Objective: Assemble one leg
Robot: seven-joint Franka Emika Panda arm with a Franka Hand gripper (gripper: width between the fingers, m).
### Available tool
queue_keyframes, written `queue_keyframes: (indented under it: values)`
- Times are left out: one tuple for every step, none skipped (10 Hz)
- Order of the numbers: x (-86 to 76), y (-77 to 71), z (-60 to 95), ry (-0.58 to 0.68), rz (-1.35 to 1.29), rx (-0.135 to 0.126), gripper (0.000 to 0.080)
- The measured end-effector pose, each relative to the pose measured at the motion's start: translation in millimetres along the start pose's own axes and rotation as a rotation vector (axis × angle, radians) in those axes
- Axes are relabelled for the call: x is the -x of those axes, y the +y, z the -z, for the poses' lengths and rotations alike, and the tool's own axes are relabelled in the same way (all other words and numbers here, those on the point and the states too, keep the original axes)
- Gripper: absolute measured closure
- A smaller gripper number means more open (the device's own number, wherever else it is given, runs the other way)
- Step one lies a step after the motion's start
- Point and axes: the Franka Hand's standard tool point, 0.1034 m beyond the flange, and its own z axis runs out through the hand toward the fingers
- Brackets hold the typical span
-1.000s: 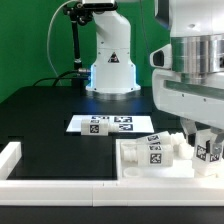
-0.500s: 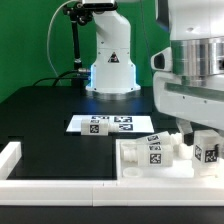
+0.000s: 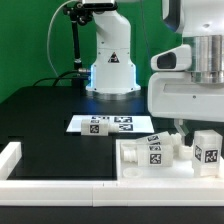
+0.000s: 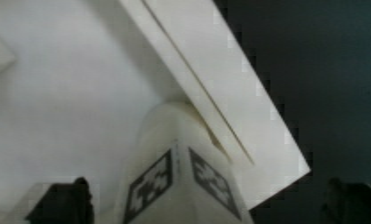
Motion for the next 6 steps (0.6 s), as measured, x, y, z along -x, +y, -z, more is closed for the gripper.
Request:
queue_keyframes:
  values:
    - [0.3, 0.0, -0.3, 0.0, 0.075, 0.001, 0.015]
    - [-0.2, 0.2, -0.7, 0.009, 0.241, 0.013, 0.015]
    - [-1.2, 0.2, -0.4, 0.013, 0.314, 0.014, 0.015]
    - [-1.3, 0.4, -0.5, 0.013, 0.303, 0.013, 0.015]
    - [-1.2, 0.2, -0.5, 0.013, 0.276, 0.012, 0.0249]
    - [-1.6, 1.2, -0.7, 0.012, 0.269, 0.013, 0.0249]
